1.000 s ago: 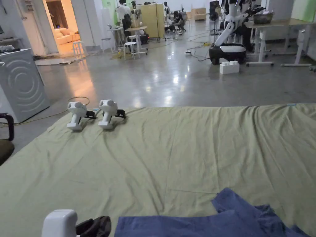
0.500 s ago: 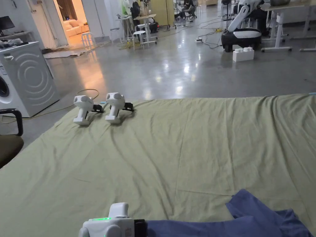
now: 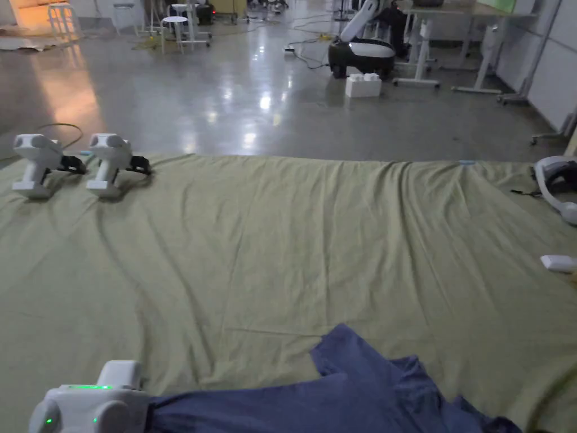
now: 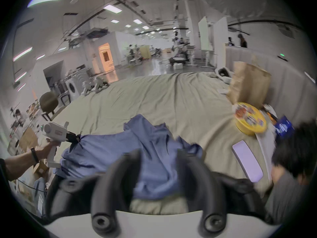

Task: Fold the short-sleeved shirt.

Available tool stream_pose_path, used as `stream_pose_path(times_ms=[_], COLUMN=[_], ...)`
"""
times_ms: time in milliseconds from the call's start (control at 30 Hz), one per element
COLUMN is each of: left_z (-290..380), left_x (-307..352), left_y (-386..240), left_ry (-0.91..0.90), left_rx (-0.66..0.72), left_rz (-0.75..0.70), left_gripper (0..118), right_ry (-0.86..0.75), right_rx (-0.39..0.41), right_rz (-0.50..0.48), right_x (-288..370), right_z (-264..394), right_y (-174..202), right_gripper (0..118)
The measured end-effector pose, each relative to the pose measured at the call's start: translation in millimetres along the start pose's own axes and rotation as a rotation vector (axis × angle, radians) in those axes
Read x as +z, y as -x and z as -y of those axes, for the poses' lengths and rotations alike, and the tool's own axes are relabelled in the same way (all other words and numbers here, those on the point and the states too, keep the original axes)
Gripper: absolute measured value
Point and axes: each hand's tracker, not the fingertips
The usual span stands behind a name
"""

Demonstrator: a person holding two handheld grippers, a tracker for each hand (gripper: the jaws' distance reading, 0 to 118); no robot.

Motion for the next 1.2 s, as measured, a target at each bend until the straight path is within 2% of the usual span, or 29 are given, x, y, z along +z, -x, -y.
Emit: stream_pose_path(times_ms=[67,100,200,267,367,400,467,500,533,567,600,700,733,767,800,833,867,900,1033,1200], left_z=[-0.4,0.3,0.7,2.0,2.5,2.2,2.5,2.1,2.8,2.8,3.3,5.1,5.0,11.3,14.5,16.3,15.6,14.4,1.8,-17.9], left_x=[-0.9,-1.7,-1.1,-2.2,-2.8,-3.0,-4.0,-4.5,-4.4,-4.1,-4.3,-1.6,3.2,19.1,40.3,66.8,85.0,114.1,204.9,312.5], left_y=[-2.8,-5.8,-4.3,0.1,6.0,8.1,9.9,10.6,11.0,12.4,13.1,17.9,24.4,34.3,43.3,45.9,48.5,53.6,64.2,63.6], left_ry=[0.008,0.014,-0.031,-0.038,-0.045,-0.045,-0.047,-0.047,-0.050,-0.056,-0.059,-0.065,-0.070,-0.122,-0.270,-0.334,-0.353,-0.395,-0.559,-0.748], left_rx=[-0.034,-0.051,-0.031,-0.019,0.026,0.020,0.054,0.060,0.062,0.055,0.058,0.083,0.100,0.175,0.263,0.282,0.258,0.219,0.207,0.203], left_rz=[-0.008,-0.010,-0.020,-0.009,0.020,0.019,0.039,0.042,0.045,0.034,0.038,0.061,0.081,0.167,0.305,0.322,0.266,0.292,0.339,0.399], left_gripper=[7,7,7,7,7,7,7,7,7,7,7,7,7,6,6,6,6,6,6,6], right_ry=[0.090,0.152,0.314,0.372,0.450,0.483,0.514,0.498,0.441,0.436,0.413,0.436,0.391,0.340,0.294,0.232,0.179,0.128,-0.100,-0.306], right_rx=[-0.002,-0.021,-0.083,-0.111,-0.095,-0.077,-0.023,0.051,0.078,0.068,0.083,0.066,0.063,0.060,0.029,0.007,0.008,0.000,-0.084,-0.105], right_rz=[-0.044,-0.057,-0.055,-0.003,0.059,0.085,0.074,0.122,0.121,0.093,0.078,0.046,0.046,0.078,0.046,0.006,0.009,0.005,-0.032,0.022], right_x=[-46.5,-63.6,-160.7,-209.2,-259.3,-278.0,-290.7,-293.2,-282.3,-277.1,-270.7,-271.7,-266.8,-259.3,-246.5,-228.9,-211.9,-191.6,-101.3,-1.0], right_z=[-27.2,-34.3,-72.5,-65.2,-59.9,-51.5,-38.8,-31.4,-35.4,-33.9,-32.2,-30.1,-30.1,-32.7,-39.5,-46.5,-53.5,-62.8,-106.4,-154.3], right_y=[-8.1,-10.8,-19.3,-39.9,-47.9,-58.7,-56.6,-53.9,-31.4,-24.6,-18.0,-21.5,-21.3,-21.2,-22.8,-22.8,-23.4,-24.0,-30.8,-38.6], right_gripper=[89,99,100,100,99,95,84,73,47,15,6,6,6,6,6,6,6,6,6,6])
